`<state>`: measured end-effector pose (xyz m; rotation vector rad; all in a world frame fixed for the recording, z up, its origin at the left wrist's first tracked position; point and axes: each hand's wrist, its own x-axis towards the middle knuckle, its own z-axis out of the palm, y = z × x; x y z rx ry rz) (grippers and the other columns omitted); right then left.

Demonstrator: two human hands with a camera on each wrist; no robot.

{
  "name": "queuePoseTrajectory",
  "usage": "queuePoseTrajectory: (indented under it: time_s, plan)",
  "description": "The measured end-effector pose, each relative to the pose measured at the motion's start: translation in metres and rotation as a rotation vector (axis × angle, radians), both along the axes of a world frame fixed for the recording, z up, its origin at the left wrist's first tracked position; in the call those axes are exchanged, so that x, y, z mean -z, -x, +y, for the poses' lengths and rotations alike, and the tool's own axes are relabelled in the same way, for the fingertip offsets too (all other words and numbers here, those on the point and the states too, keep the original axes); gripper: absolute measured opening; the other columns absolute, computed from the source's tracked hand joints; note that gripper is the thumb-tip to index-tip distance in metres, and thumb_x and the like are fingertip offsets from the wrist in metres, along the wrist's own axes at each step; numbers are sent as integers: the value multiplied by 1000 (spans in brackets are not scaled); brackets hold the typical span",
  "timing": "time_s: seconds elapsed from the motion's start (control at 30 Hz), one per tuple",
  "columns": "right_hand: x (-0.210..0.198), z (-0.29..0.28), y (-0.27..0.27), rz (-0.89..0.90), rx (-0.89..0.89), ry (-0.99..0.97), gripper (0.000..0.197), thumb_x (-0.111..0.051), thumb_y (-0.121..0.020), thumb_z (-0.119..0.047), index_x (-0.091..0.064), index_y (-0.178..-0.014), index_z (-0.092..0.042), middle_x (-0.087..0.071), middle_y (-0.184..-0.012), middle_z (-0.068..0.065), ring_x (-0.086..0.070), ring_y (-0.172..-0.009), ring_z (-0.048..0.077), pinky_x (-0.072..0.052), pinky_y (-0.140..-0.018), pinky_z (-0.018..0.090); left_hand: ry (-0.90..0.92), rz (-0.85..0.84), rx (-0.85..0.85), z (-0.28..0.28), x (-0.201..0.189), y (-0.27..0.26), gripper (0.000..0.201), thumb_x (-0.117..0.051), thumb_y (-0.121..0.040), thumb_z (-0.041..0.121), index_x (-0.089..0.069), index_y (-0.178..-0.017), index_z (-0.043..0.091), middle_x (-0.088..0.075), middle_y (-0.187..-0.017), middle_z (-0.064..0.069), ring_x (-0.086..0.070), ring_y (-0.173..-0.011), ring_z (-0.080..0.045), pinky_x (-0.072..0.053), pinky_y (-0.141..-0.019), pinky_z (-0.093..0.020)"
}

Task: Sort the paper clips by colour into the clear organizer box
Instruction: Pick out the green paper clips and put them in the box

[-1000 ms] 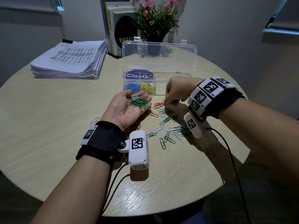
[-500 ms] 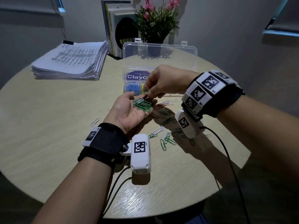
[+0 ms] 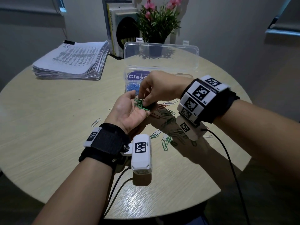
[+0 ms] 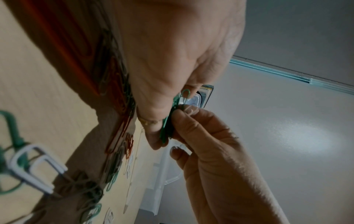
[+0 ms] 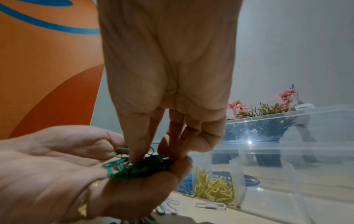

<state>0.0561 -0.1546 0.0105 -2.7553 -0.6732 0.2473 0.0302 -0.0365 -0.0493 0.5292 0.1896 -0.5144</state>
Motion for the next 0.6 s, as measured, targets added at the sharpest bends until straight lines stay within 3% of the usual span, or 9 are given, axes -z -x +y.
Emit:
queuePoseTrajectory:
  time_s: [0.07, 0.17, 0.23, 0.37, 0.47, 0.6]
  plan:
    - [3, 0, -1, -34, -14, 4, 15, -74, -81, -21, -72, -96, -19, -55, -74, -16, -51, -66, 2, -38, -55, 16, 8, -2, -3, 0, -1, 0, 43, -26, -102, 24, -56, -96, -6, -67, -88, -24, -61, -91, -32, -39, -101, -49]
    - [1, -2, -2, -2, 13, -49, 18, -68, -86, -20, -73, -103, -13, -69, -89, -2, -59, -77, 8, -50, -66, 20, -8, 8, -7, 0, 1, -1, 40, -26, -102, 24, -54, -90, -1, -64, -89, -24, -62, -88, -32, -42, -96, -48]
    - [-1, -5, -2, 28, 28, -89, 19, -67, -88, -20, -73, -105, -13, -72, -95, 3, -61, -78, 8, -52, -70, 21, -26, 4, -3, 0, 2, -3, 39, -25, -102, 24, -54, -96, -1, -62, -95, -23, -61, -89, -32, -43, -93, -47]
    - [-3, -9, -6, 60, 111, -163, 17, -65, -89, -18, -73, -102, -10, -69, -80, -1, -57, -64, 5, -45, -55, 11, -47, 9, -16, 1, 4, -4, 41, -26, -102, 23, -54, -97, -6, -59, -93, -24, -57, -88, -31, -39, -98, -47]
    - [-5, -18, -8, 78, 199, -191, 14, -66, -88, -17, -73, -97, -8, -65, -68, -1, -57, -59, 9, -46, -54, 19, -74, 26, -34, 2, 4, -6, 42, -25, -102, 22, -55, -96, -8, -58, -95, -25, -57, -88, -31, -44, -91, -43]
    - [-6, -40, -11, 57, 306, -165, 12, -65, -87, -8, -69, -98, -10, -68, -77, 5, -62, -63, 12, -42, -42, 14, -91, 46, -64, 5, 5, -8, 42, -26, -102, 21, -57, -92, -5, -58, -95, -23, -58, -87, -31, -48, -80, -42]
